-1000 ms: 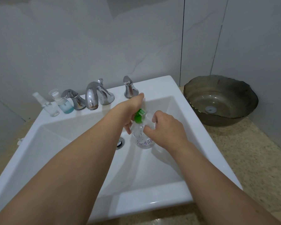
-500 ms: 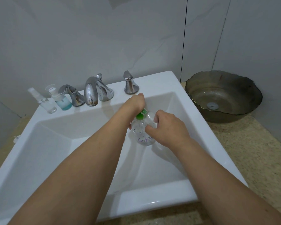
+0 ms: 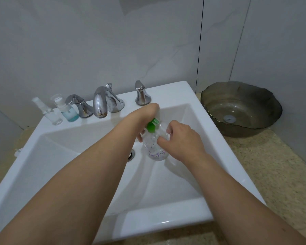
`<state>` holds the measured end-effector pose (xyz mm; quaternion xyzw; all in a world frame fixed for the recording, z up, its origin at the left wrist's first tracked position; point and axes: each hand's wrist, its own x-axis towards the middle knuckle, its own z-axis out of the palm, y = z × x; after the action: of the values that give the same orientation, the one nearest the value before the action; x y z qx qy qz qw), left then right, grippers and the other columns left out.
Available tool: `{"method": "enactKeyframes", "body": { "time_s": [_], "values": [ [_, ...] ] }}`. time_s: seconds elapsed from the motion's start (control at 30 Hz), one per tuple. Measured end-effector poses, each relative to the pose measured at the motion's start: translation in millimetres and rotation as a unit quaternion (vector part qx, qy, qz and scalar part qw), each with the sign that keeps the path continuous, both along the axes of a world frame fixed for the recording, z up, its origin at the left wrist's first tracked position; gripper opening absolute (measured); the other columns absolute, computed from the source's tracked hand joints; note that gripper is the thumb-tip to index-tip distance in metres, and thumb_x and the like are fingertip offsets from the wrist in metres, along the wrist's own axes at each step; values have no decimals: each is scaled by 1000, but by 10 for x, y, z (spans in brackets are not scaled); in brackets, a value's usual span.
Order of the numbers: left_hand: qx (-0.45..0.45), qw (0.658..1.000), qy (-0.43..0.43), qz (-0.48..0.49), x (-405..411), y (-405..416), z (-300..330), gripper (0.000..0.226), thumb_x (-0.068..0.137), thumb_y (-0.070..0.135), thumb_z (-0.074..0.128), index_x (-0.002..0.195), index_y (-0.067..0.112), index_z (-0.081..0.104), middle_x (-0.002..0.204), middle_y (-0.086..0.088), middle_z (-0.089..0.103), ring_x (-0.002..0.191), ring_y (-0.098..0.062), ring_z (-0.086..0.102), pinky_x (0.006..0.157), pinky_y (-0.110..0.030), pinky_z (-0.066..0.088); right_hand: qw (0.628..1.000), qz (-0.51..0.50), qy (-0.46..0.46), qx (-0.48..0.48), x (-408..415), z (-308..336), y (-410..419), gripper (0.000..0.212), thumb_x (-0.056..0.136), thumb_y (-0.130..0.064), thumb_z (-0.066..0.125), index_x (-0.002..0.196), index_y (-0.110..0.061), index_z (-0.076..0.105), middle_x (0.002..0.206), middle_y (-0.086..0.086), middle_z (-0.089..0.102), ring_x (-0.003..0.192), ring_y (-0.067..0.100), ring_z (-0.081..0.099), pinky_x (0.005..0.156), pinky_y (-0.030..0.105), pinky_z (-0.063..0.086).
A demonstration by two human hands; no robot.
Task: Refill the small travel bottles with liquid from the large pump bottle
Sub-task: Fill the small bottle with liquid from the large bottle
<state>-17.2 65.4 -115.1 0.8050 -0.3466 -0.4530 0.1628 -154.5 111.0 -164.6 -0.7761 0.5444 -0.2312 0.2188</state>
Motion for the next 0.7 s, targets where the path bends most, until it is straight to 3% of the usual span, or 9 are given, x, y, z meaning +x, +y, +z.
{"method": "enactKeyframes", "body": {
  "time_s": [0.17,0.37,0.53,0.7],
  "values": [
    [6,999,42,17,42,-23,8,53,100,47,35,129,7,52,116,-16,61,117,-44,55,100,-68,43,1000,-5,-12,-10,8,3,-4,31,79,-47,61,92,-20,52,83,-6,58,78,20,57,69,34,46],
    [-3,1000,-7,6,3,-38,-17,42,86,28,43,117,4,61,116,-20,64,101,-43,60,87,-67,52,1000,-4,-16,4,2,-5,-13,32,78,-47,60,92,-20,52,84,-6,59,78,20,57,70,34,47],
    [-57,998,-28,6,-46,-50,-93,39,97,22,36,119,2,61,120,-25,64,111,-47,61,92,-67,50,1000,-2,2,5,-1,-24,-11,31,79,-45,60,89,-18,49,80,-6,55,75,21,55,62,32,37],
    [-121,992,-24,32,11,-113,-220,50,111,27,25,142,-3,50,144,-25,53,131,-43,51,106,-48,47,1000,6,8,23,5,-32,-4,32,79,-46,61,90,-18,51,80,-5,57,75,22,56,63,33,42]
  ]
}}
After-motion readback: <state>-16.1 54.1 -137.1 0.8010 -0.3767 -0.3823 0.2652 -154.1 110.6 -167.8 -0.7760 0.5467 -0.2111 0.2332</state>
